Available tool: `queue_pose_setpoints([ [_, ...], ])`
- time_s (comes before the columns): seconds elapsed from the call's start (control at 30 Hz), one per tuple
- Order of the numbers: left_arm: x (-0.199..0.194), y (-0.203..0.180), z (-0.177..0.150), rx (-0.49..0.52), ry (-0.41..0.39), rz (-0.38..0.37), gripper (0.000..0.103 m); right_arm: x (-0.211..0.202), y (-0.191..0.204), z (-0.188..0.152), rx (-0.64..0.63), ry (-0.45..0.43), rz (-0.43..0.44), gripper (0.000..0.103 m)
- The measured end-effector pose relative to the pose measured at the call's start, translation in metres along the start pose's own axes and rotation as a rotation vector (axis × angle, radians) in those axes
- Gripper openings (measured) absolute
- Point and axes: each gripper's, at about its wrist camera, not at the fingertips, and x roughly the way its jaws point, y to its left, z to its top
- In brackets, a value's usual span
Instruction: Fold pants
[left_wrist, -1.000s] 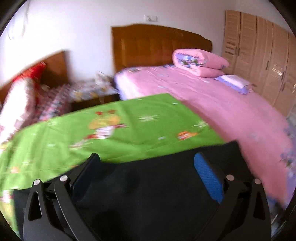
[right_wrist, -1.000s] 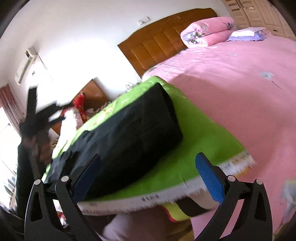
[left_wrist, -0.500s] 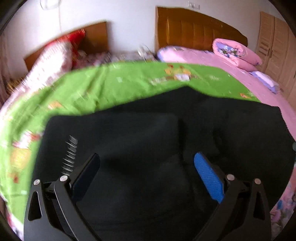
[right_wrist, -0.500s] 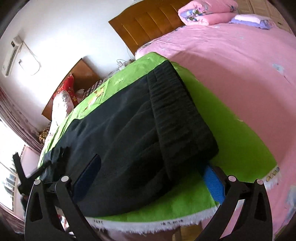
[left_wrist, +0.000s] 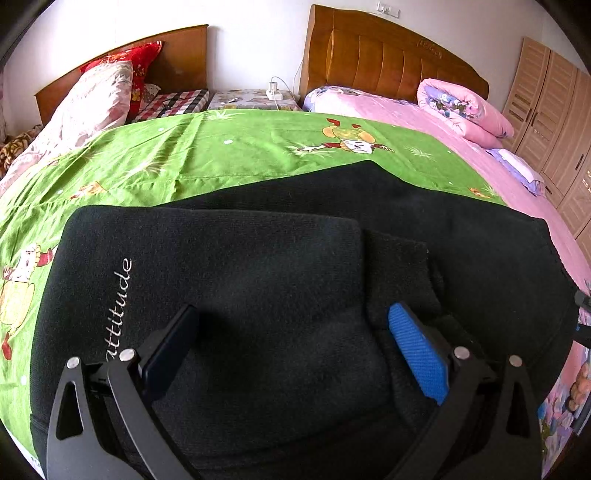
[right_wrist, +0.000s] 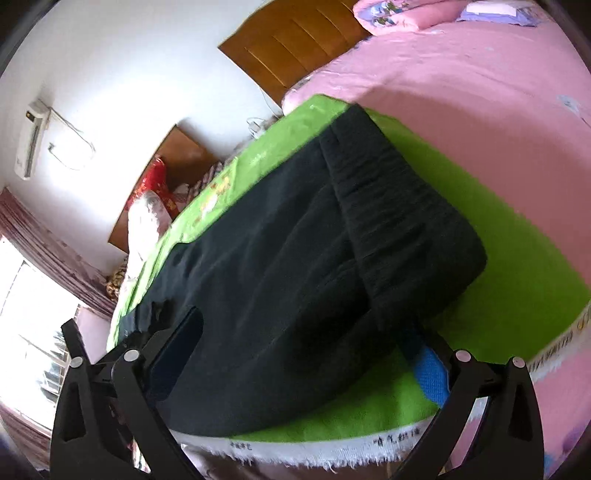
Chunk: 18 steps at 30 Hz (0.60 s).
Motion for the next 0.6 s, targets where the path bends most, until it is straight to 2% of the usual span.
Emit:
queue_pose_setpoints([
  [0.03,0.000,0.000,0.000,-0.001,-0.001,0.000,0.102,-0.003,-0.003,0.000,-0.008,-0.006,-0.022,0.064],
  [0.07,-0.001,-0.001,-0.001,-0.001,-0.002,0.001,0.102,-0.006,-0.009,-0.002,0.010,-0.011,-0.020,0.054],
  [0.1,-0.001,-0.001,-0.001,-0.001,-0.003,0.002,0.102,-0.008,-0.018,-0.002,0.048,-0.019,0.016,0.044],
  [0.13,-0.001,-0.001,-0.001,-0.001,-0.003,0.001,0.102,-0.010,-0.026,-0.002,0.083,-0.031,0.056,0.038],
  [0.3,-0.014,-0.003,0.003,-0.028,0.028,-0.018,0.101,-0.021,-0.038,-0.016,0.139,-0.133,0.153,0.029],
  [0.33,-0.028,-0.006,0.005,-0.019,-0.007,-0.047,0.101,-0.023,-0.043,-0.020,0.170,-0.161,0.190,0.028],
  [0.4,-0.049,-0.019,0.009,0.043,-0.064,-0.027,0.101,-0.024,-0.045,-0.023,0.188,-0.192,0.210,0.028],
  [0.43,-0.051,-0.024,0.009,0.067,-0.065,-0.019,0.101,-0.026,-0.044,-0.024,0.189,-0.210,0.219,0.028],
  [0.5,-0.040,-0.029,0.006,0.093,-0.018,-0.016,0.102,-0.032,-0.039,-0.023,0.176,-0.257,0.245,0.028],
  [0.57,-0.007,-0.027,-0.005,0.098,0.086,0.013,0.102,-0.036,-0.033,-0.020,0.158,-0.282,0.251,0.027],
  [0.6,0.000,-0.022,-0.009,0.077,0.071,-0.016,0.102,-0.039,-0.030,-0.020,0.149,-0.292,0.250,0.027],
])
